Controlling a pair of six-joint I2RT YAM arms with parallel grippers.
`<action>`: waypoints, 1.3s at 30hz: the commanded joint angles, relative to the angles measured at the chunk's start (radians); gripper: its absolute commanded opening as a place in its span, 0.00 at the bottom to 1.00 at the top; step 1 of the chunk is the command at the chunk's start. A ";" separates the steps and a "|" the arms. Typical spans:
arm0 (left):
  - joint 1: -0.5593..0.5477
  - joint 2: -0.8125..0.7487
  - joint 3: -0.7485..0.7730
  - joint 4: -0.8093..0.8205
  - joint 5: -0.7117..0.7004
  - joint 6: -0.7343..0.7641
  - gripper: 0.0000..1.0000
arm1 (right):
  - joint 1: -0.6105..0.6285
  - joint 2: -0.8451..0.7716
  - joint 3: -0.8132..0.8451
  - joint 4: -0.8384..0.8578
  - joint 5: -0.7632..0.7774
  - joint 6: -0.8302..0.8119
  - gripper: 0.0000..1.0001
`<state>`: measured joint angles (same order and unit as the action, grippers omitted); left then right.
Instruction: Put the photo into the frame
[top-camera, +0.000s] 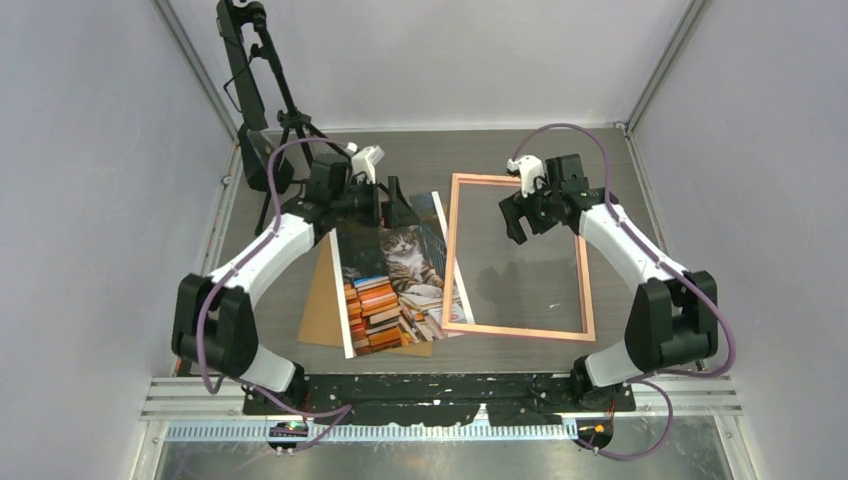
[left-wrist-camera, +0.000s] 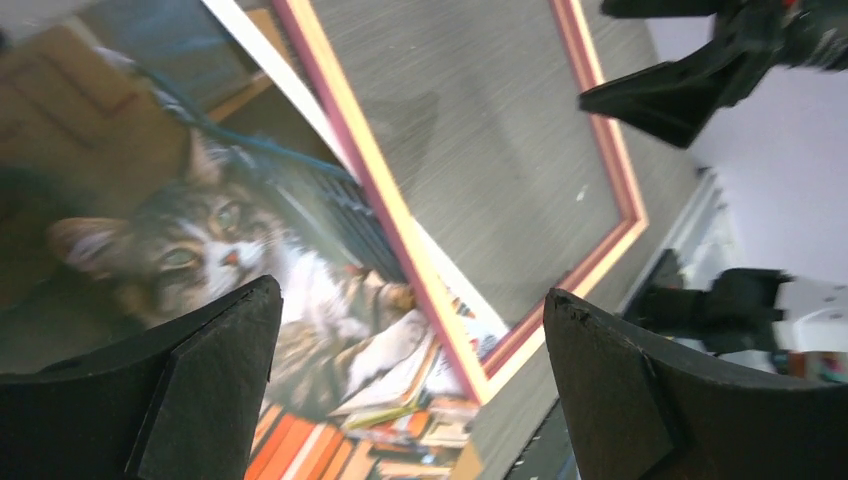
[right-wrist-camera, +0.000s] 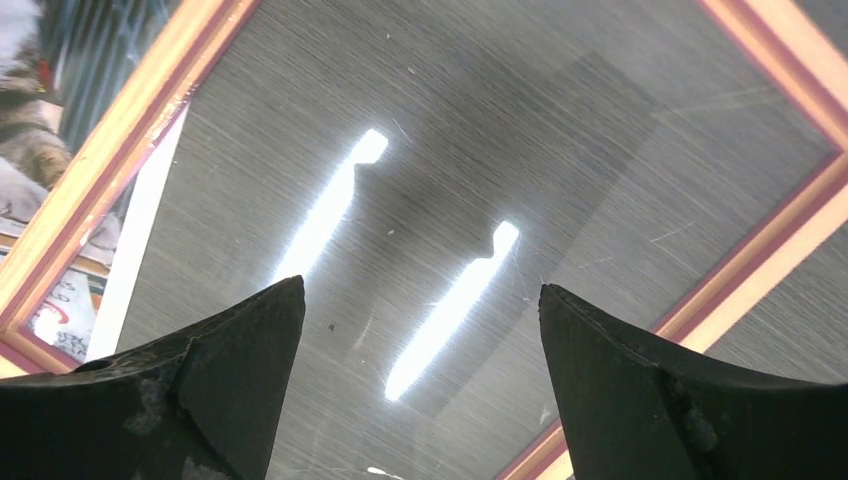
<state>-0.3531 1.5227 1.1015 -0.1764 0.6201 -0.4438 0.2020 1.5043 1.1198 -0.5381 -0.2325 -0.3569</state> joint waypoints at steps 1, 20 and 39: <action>0.015 -0.139 -0.026 -0.206 -0.108 0.303 0.99 | 0.006 -0.112 -0.043 0.059 -0.016 0.003 0.94; 0.118 -0.275 -0.188 -0.471 -0.302 0.698 1.00 | 0.470 0.082 0.007 0.282 0.085 -0.066 0.92; 0.252 -0.217 -0.214 -0.477 -0.200 0.644 0.97 | 0.576 0.243 -0.029 0.320 0.287 -0.163 0.87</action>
<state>-0.1059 1.2827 0.8959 -0.6720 0.3908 0.2161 0.7753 1.7996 1.1110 -0.2520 -0.0105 -0.4843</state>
